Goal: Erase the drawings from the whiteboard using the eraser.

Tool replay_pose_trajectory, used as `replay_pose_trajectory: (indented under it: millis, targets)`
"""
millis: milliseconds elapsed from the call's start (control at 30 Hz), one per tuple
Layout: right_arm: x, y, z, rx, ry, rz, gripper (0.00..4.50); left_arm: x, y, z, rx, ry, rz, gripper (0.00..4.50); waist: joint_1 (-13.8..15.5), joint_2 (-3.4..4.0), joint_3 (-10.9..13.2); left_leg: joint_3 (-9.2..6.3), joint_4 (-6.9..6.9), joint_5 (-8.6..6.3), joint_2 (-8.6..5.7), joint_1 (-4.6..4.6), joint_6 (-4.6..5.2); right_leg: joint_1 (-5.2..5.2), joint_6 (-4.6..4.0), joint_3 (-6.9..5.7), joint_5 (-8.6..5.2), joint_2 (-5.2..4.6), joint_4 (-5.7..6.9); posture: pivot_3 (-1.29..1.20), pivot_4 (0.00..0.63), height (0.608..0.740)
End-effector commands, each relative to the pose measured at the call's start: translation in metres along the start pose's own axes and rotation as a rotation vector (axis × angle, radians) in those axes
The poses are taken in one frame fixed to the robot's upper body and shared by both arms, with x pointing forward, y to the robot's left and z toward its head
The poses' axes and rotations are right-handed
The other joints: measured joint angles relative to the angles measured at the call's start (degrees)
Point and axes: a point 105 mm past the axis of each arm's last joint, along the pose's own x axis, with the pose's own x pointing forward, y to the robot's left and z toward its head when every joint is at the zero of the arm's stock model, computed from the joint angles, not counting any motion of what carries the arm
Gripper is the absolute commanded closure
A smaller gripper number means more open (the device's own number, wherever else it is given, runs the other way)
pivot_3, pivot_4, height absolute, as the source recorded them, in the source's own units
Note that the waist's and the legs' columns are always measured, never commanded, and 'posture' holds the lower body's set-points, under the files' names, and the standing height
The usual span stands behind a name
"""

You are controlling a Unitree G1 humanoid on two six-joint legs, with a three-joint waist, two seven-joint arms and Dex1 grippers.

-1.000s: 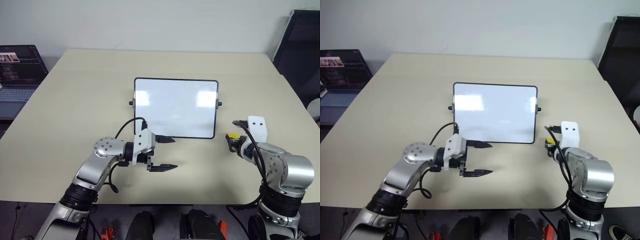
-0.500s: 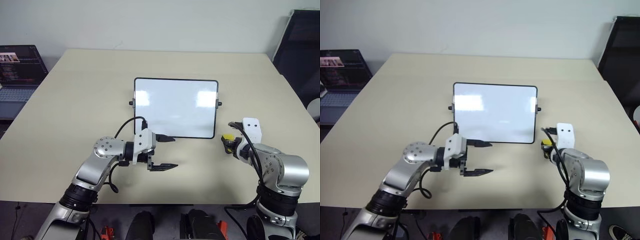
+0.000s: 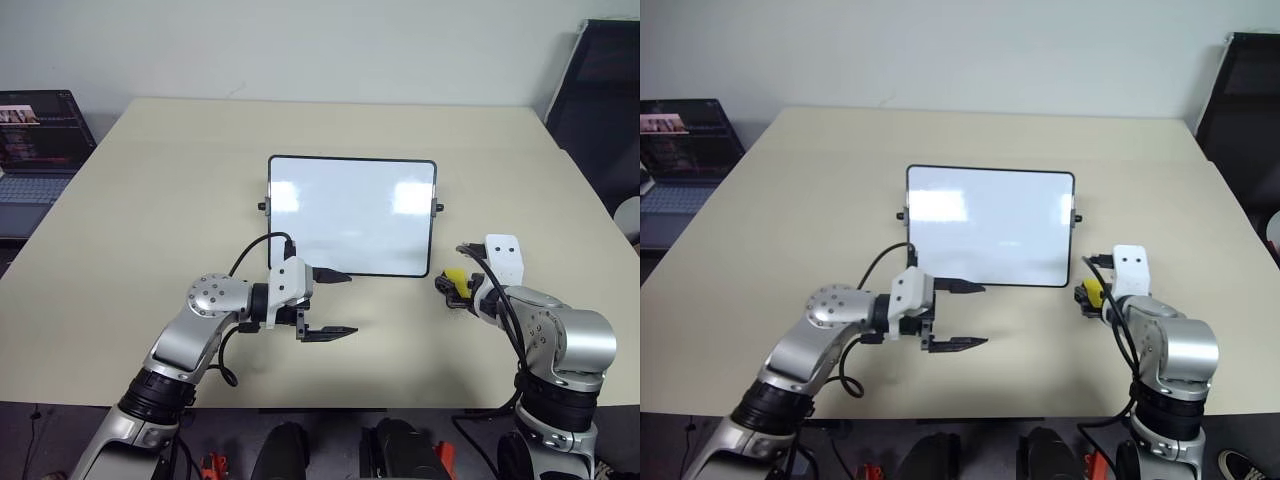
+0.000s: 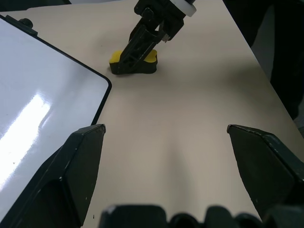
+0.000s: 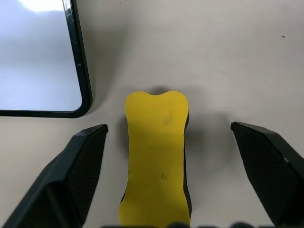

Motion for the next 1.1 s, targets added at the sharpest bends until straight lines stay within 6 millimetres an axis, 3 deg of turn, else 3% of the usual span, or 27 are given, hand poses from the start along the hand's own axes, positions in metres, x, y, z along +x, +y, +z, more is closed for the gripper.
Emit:
replay_pose_trajectory:
  millis: [33, 200, 300, 367, 500, 533, 700, 833, 967, 1100]
  targets:
    - [-0.005, -0.003, 0.012, 0.011, -0.052, -0.007, 0.03, 0.0, -0.001, 0.013, 0.042, -0.031, 0.002, 0.0, 0.0, 0.0, 0.0, 0.0, 0.0, 0.0, 0.0, 0.0, 0.0, 0.0, 0.0, 0.0, 0.0, 0.0, 0.0, 0.0, 0.15, 0.74]
    - [-0.02, -0.006, 0.035, 0.106, -0.144, -0.002, 0.03, -0.007, 0.01, 0.033, 0.007, -0.075, 0.101, 0.0, -0.04, 0.0, 0.0, 0.0, 0.01, 0.0, 0.0, -0.01, 0.0, -0.01, 0.0, 0.01, 0.0, 0.0, 0.03, 0.0, 0.15, 0.74]
    - [-0.04, -0.022, 0.07, 0.089, -0.308, -0.078, 0.03, -0.028, 0.051, 0.05, -0.005, -0.082, 0.402, 0.0, -0.01, 0.02, 0.02, -0.03, 0.05, 0.0, 0.0, -0.02, 0.0, -0.02, 0.0, -0.02, 0.0, 0.0, 0.07, 0.0, 0.15, 0.74]
    - [-0.052, -0.031, 0.089, 0.043, -0.401, -0.132, 0.03, -0.042, 0.067, 0.058, -0.024, -0.096, 0.549, 0.0, 0.01, 0.02, 0.02, -0.07, 0.09, 0.0, -0.01, -0.03, 0.0, -0.01, 0.01, -0.07, 0.01, 0.0, 0.08, 0.0, 0.15, 0.74]
    - [-0.07, -0.051, 0.101, -0.085, -0.549, -0.246, 0.03, -0.068, 0.079, 0.053, -0.042, -0.06, 0.836, 0.0, 0.1, -0.01, -0.01, -0.05, 0.03, -0.01, -0.03, -0.04, 0.0, 0.02, 0.04, -0.04, -0.01, -0.03, -0.03, 0.0, 0.15, 0.74]
    - [-0.074, -0.058, 0.099, -0.083, -0.589, -0.272, 0.03, -0.079, 0.08, 0.043, -0.057, -0.026, 0.933, 0.0, 0.19, -0.01, -0.01, -0.04, 0.02, -0.01, -0.03, -0.06, 0.0, 0.01, 0.05, -0.03, -0.01, -0.04, -0.05, 0.0, 0.15, 0.74]
    - [-0.085, -0.086, 0.075, -0.093, -0.67, -0.368, 0.03, -0.123, 0.065, 0.005, -0.113, 0.101, 1.273, 0.0, 0.22, -0.02, -0.03, 0.01, 0.03, -0.02, 0.0, -0.12, -0.02, -0.12, 0.04, 0.03, -0.01, -0.29, 0.05, 0.0, 0.15, 0.74]
    - [-0.083, -0.109, 0.014, -0.09, -0.612, -0.439, 0.03, -0.153, 0.02, -0.04, -0.191, 0.233, 1.474, 0.0, 0.52, -0.07, -0.23, -0.01, 0.02, -0.03, 0.0, 0.01, -0.02, 0.08, 0.04, 0.0, -0.01, -0.34, -0.02, 0.0, 0.15, 0.74]
    - [-0.083, -0.123, -0.028, -0.053, -0.547, -0.498, 0.03, -0.137, -0.011, -0.061, -0.282, 0.27, 1.464, 0.0, 0.6, -0.04, -0.2, 0.07, 0.05, -0.03, -0.06, 0.12, -0.01, 0.14, 0.04, 0.06, -0.01, -0.42, 0.03, 0.0, 0.15, 0.74]
    - [-0.092, -0.126, -0.042, -0.061, -0.523, -0.515, 0.03, -0.117, -0.013, -0.052, -0.303, 0.219, 1.413, 0.0, 0.77, -0.05, -0.18, 0.07, 0.08, 0.11, -0.02, 0.61, 0.17, 0.66, 0.26, 0.03, -0.14, -0.42, 0.0, 0.0, 0.15, 0.74]
